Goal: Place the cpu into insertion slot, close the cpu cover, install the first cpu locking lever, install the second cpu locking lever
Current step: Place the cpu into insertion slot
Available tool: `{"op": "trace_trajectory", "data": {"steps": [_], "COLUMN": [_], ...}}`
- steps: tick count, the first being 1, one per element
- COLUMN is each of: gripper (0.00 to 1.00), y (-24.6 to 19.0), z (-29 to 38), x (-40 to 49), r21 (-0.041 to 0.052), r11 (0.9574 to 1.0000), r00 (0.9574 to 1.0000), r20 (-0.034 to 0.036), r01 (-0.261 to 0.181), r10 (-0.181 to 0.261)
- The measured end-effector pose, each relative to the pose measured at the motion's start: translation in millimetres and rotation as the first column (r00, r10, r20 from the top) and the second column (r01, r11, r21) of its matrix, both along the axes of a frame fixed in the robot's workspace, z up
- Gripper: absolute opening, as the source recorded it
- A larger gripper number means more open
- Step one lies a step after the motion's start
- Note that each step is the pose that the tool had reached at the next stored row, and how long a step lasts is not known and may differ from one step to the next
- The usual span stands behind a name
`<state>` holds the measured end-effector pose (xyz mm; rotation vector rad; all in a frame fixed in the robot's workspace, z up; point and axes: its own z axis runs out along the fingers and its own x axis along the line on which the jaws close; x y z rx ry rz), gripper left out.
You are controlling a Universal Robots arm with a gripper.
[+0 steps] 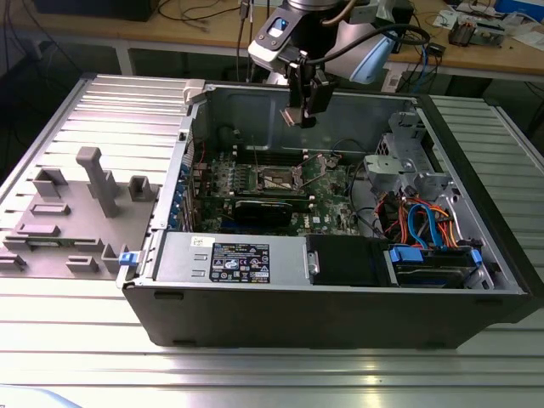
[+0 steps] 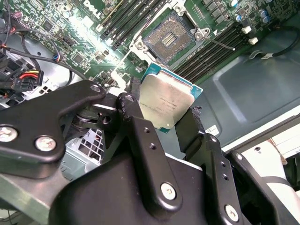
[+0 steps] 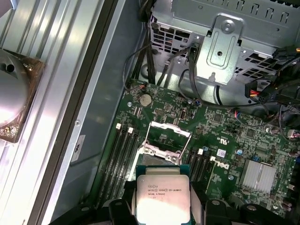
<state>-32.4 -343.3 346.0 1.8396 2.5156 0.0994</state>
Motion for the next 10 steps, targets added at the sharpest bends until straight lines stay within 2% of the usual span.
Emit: {"op": "trace_trajectory", "data": {"steps": [10], "gripper": [0.54], "y": [0.0], "z": [-0.5], "x": [0.0], "r21": [0.0000], "r11": [1.0000], "r00": [1.0000], "r20": [0.0000], "r01": [0.008], "r10": [-0.008]}}
